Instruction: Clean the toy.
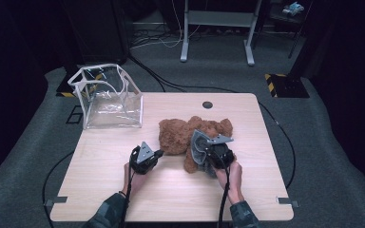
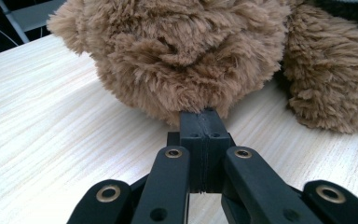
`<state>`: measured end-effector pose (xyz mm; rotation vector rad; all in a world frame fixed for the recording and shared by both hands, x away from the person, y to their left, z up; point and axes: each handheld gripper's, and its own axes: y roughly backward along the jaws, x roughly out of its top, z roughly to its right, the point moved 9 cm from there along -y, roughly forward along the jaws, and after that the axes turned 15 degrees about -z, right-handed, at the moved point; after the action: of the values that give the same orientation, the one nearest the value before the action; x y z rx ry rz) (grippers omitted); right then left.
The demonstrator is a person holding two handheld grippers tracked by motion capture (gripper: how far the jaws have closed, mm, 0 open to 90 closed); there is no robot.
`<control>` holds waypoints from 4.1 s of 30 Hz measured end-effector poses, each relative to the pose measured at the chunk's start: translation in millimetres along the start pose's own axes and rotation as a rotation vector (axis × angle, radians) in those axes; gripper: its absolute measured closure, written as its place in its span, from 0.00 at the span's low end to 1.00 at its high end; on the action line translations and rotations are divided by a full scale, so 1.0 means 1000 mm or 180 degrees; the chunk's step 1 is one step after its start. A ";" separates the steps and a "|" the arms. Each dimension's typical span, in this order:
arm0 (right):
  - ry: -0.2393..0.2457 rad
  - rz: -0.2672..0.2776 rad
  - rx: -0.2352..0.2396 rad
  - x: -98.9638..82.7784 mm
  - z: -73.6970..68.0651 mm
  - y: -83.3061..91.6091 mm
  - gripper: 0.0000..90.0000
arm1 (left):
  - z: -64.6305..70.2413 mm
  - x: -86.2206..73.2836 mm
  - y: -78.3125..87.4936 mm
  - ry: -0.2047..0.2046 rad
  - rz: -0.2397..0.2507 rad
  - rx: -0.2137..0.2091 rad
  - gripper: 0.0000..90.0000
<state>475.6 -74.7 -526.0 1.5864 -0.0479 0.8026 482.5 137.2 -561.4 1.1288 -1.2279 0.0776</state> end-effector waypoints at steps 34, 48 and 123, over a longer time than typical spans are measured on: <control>-0.0374 -0.0299 -0.0022 -0.078 0.031 0.015 0.89 | 0.000 0.000 0.000 -0.0009 -0.0016 0.0002 1.00; -0.0225 -0.0149 -0.0003 -0.024 0.027 0.009 0.89 | 0.000 0.000 0.000 -0.0016 -0.0013 0.0002 1.00; -0.0569 -0.0106 -0.0348 -0.025 0.088 0.013 0.89 | 0.000 0.000 -0.001 -0.0035 -0.0035 0.0032 1.00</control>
<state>491.2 -166.2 -524.7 1.5473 -0.1907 0.6203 482.5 136.8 -562.1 1.1459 -1.2323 0.0692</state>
